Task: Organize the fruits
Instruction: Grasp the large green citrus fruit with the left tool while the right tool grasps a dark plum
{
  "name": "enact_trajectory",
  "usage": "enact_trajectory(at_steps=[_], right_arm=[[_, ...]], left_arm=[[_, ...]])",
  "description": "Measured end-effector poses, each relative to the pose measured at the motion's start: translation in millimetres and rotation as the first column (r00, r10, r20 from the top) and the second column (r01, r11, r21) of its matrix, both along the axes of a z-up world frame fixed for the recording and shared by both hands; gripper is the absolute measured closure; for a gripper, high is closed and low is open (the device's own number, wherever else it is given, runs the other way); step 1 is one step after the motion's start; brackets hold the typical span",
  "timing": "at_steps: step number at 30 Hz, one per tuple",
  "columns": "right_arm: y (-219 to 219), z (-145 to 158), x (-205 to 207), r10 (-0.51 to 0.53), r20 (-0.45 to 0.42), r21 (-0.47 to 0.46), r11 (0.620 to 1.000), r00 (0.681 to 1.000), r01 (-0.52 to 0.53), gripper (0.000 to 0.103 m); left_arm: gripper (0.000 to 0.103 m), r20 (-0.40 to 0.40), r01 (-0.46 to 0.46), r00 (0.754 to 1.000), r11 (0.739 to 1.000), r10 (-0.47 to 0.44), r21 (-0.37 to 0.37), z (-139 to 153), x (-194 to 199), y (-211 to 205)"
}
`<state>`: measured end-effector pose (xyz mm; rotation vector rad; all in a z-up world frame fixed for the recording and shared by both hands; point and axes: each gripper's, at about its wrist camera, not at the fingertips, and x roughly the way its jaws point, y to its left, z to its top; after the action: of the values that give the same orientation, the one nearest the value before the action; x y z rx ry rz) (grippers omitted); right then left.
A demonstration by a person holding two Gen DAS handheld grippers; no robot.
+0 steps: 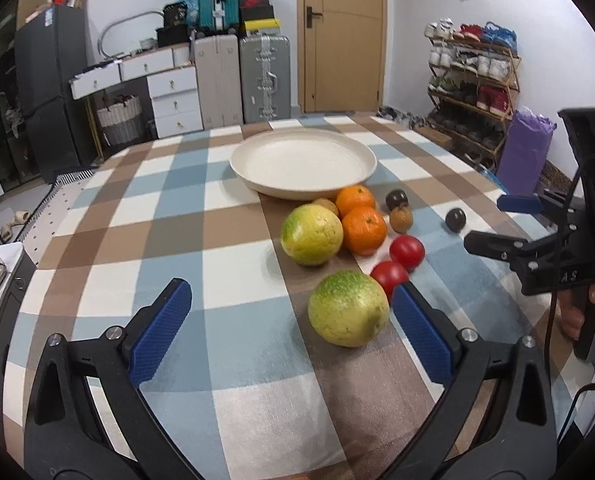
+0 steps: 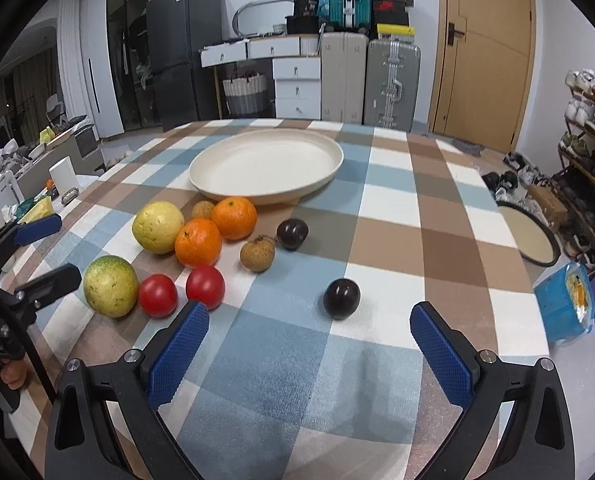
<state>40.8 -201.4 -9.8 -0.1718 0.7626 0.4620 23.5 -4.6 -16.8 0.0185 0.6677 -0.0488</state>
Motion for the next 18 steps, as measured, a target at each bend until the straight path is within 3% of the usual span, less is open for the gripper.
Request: enact_trajectory(at_steps=[4,6,8,11,18], right_arm=[[-5.7,-3.1,9.6,0.016,-0.059,0.025,1.000,0.998,-0.015,0.003],[-8.4,-7.2,17.3,0.012,-0.103,0.027,1.000,0.995,-0.009,0.009],[-9.2,-11.9,23.4,0.008,-0.126,0.019,1.000,0.992,-0.006,0.022],[-9.9,-20.0,32.7,0.006,-0.159,0.015,1.000,0.987,-0.004,0.027],[-9.4,-24.1,45.2,-0.020,-0.167,-0.001,1.000,0.986,0.020,0.041]], left_arm=[[0.006,-0.079,0.044,0.996,0.999,-0.045,-0.017,-10.4,7.6,-5.7],[0.010,-0.087,0.052,0.995,0.998,-0.054,-0.023,-13.0,9.7,-7.4],[0.010,-0.101,0.057,0.993,0.998,-0.061,-0.039,-15.6,12.1,-7.3],[0.021,-0.131,0.061,0.989,0.996,-0.069,-0.060,-20.2,16.1,-6.8],[0.031,-0.173,0.083,0.980,0.991,-0.101,-0.106,-26.0,23.6,-8.7]])
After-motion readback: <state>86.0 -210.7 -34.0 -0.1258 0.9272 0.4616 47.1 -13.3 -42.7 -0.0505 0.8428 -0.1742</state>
